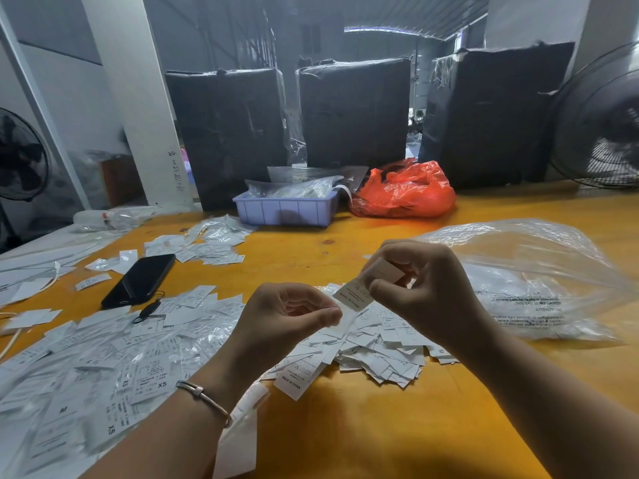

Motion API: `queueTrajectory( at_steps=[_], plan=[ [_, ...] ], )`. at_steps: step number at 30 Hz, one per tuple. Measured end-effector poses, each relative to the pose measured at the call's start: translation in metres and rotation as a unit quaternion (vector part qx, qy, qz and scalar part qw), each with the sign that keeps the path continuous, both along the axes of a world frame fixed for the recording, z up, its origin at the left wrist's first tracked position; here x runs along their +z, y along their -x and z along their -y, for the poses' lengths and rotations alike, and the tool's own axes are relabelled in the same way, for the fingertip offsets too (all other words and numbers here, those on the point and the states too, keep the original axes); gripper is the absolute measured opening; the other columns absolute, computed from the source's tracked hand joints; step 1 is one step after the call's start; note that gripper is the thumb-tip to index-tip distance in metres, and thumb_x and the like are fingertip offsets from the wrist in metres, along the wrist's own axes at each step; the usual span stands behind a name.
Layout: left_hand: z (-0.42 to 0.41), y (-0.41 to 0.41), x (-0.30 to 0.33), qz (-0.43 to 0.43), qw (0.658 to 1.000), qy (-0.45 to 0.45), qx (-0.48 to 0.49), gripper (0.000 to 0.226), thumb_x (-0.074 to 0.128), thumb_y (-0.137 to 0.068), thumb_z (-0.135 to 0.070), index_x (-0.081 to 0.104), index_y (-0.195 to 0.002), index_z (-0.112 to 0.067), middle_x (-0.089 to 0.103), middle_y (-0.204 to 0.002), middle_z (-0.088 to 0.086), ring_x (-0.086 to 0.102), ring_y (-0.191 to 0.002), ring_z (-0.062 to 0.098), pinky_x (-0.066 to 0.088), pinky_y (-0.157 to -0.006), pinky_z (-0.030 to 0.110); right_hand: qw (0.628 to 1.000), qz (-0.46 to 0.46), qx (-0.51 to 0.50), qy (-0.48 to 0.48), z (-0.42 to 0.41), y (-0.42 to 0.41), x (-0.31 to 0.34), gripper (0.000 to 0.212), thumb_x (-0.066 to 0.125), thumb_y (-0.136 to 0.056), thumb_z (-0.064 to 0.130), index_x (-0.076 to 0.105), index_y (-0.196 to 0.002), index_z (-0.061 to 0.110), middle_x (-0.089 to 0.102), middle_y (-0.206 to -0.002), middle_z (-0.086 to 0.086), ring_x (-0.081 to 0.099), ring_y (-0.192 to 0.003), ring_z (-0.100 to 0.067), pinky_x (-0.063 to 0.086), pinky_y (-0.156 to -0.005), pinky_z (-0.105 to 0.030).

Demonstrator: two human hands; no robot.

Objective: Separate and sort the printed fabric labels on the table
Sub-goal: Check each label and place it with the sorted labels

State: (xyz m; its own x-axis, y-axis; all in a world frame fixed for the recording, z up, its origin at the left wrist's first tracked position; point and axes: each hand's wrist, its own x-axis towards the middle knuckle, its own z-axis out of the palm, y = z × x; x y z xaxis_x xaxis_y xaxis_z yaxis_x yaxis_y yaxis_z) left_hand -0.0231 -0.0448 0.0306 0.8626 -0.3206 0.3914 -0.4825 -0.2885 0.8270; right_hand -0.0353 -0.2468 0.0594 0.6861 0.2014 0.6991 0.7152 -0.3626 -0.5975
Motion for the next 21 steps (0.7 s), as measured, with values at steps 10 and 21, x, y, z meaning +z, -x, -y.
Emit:
queueTrajectory(
  at_steps=[10,21],
  plan=[
    [0.0025,0.0022,0.002,-0.027,0.999,0.006,-0.037,0.019,0.075,-0.071,-0.029,0.076,-0.082,-0.013,0.077,-0.083,0.002,0.073,-0.08,0.017,0.058,-0.071,0.024,0.994,-0.098,0.049,-0.008,0.0025,-0.0059,-0.0051,0.011,0.06,-0.067,0.008,0.071,-0.065,0.012,0.059,-0.061,-0.019,0.045,-0.053,-0.018,0.035,-0.047,-0.04],
    [0.0029,0.0022,0.0022,-0.03,0.999,0.033,-0.026,0.017,0.074,-0.072,-0.028,0.076,-0.08,-0.013,0.077,-0.084,0.005,0.073,-0.083,0.022,0.059,-0.079,0.031,0.995,-0.086,0.024,-0.04,0.0055,-0.0094,-0.0063,0.019,0.073,-0.079,0.004,0.071,-0.094,0.016,0.071,-0.078,-0.005,0.065,-0.071,-0.029,0.055,-0.065,-0.047]
  ],
)
